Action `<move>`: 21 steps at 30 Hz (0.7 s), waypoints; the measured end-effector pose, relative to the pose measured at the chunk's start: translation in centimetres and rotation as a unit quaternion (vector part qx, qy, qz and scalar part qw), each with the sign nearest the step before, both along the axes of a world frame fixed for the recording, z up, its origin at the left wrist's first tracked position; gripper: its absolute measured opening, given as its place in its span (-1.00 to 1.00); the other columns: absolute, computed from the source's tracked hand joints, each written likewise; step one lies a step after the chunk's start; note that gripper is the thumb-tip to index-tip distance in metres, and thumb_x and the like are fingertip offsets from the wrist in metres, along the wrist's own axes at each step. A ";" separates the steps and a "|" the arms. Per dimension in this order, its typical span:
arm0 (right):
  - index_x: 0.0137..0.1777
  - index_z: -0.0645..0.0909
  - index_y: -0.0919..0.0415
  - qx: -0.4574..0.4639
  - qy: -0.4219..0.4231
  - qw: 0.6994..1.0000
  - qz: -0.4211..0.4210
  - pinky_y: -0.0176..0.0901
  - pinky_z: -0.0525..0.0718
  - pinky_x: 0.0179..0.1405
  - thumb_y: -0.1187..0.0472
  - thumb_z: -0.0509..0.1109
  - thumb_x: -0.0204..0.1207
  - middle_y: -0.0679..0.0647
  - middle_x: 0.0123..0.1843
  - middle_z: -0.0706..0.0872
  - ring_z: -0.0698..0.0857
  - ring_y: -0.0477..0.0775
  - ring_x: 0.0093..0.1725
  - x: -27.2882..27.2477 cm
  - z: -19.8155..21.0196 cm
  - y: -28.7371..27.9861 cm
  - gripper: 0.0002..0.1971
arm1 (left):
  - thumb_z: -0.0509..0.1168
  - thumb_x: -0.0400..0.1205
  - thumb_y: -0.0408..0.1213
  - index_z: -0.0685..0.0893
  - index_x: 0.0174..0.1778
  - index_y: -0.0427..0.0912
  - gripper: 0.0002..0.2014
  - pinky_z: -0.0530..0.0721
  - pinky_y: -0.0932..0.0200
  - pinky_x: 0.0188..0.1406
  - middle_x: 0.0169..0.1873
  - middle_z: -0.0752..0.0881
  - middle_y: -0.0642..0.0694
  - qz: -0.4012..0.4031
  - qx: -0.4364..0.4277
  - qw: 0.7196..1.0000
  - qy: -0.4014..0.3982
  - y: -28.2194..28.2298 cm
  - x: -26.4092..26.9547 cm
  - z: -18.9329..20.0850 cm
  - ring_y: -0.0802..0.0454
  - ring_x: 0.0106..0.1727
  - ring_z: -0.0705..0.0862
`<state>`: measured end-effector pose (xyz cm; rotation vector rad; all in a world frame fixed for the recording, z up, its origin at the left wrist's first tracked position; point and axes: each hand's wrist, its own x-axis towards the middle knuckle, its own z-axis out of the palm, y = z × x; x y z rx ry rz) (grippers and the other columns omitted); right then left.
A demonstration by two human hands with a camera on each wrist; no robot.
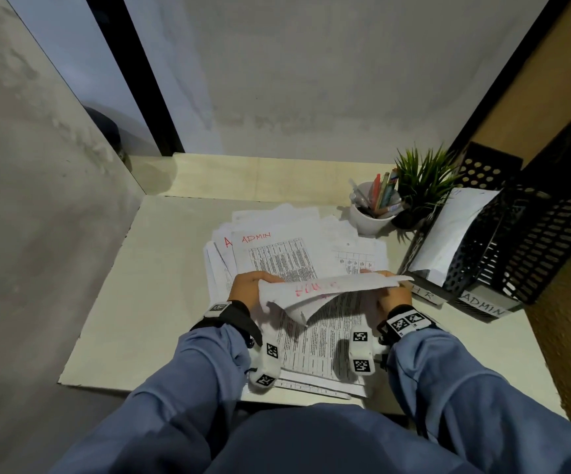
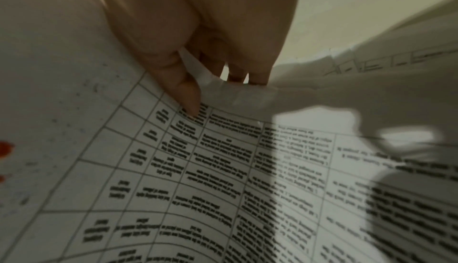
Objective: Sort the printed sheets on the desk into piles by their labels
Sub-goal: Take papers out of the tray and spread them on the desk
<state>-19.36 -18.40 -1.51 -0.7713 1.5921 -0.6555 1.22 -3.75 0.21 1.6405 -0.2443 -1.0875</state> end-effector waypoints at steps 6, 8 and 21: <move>-0.09 0.59 0.24 -0.040 -0.088 0.995 0.029 -0.30 0.62 -0.41 0.54 0.09 0.59 0.19 -0.29 0.70 0.71 -0.11 -0.40 1.9 -0.4 0.8 -0.71 | 0.07 0.33 -0.80 0.73 -0.63 -0.24 -0.53 0.74 -0.02 0.02 -0.21 0.78 -0.28 -0.007 0.058 0.997 -0.042 0.1 -0.2 -0.7 -0.27 -0.06 0.72; -0.29 0.48 0.17 -0.027 -0.030 0.998 0.050 -0.49 0.48 -0.47 0.51 0.14 0.60 0.11 -0.31 0.59 0.61 -0.03 -0.32 1.5 0.0 0.6 -0.69 | 0.06 0.44 -0.71 0.80 -0.37 -0.19 -0.55 0.62 0.26 -0.02 -0.02 0.77 -0.24 0.021 0.133 0.978 -0.161 0.4 0.7 -0.9 -0.22 0.03 0.70; -0.47 0.69 0.14 -0.040 0.032 0.981 0.187 -0.04 0.62 -0.08 0.54 0.31 0.35 0.20 -0.31 0.71 0.65 0.17 -0.19 0.8 0.0 1.9 -0.67 | 0.50 0.44 -0.24 0.52 -0.08 -0.21 -0.70 0.46 0.18 -0.04 -0.07 0.58 -0.11 0.051 0.220 0.956 -0.185 1.3 1.1 -1.8 -0.18 0.10 0.63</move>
